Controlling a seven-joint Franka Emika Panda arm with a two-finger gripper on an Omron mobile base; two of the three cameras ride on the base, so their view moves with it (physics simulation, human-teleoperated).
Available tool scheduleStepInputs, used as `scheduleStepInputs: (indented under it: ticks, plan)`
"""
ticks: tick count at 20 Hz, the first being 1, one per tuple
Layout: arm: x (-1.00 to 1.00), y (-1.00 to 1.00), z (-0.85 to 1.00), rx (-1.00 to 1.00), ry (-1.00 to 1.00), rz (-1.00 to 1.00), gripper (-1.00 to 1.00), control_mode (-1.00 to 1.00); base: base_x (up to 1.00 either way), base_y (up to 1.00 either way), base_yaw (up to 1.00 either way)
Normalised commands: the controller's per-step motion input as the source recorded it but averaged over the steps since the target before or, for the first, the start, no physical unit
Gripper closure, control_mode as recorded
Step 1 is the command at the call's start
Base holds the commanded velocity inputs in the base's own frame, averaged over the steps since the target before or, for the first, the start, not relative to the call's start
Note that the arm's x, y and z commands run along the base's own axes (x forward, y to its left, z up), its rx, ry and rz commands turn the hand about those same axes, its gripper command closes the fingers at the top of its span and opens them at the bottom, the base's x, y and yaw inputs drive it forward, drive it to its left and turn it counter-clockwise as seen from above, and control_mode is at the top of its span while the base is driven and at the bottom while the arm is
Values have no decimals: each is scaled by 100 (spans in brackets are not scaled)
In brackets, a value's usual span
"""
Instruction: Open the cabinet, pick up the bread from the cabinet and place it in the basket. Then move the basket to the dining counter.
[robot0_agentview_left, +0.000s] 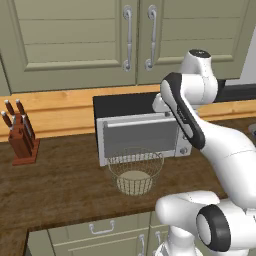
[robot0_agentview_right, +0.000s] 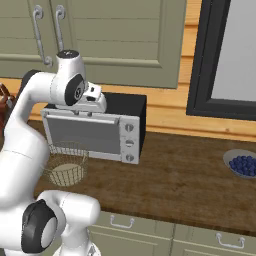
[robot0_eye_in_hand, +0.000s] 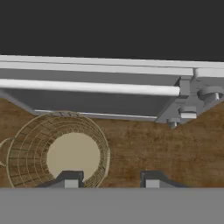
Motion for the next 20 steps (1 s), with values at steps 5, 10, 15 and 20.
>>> scheduleStepInputs:
  ticks: [5,10,15,20]
  plan:
    - [-51,14,1,-1,-15,0,-100,-100,0,0,0]
    - [-38,62,40,0,-55,0,-100,-100,0,0,0]
    - [0,49,82,-1,-47,0,-100,-100,0,0,0]
    - [0,4,66,5,-12,0,-100,-100,0,0,0]
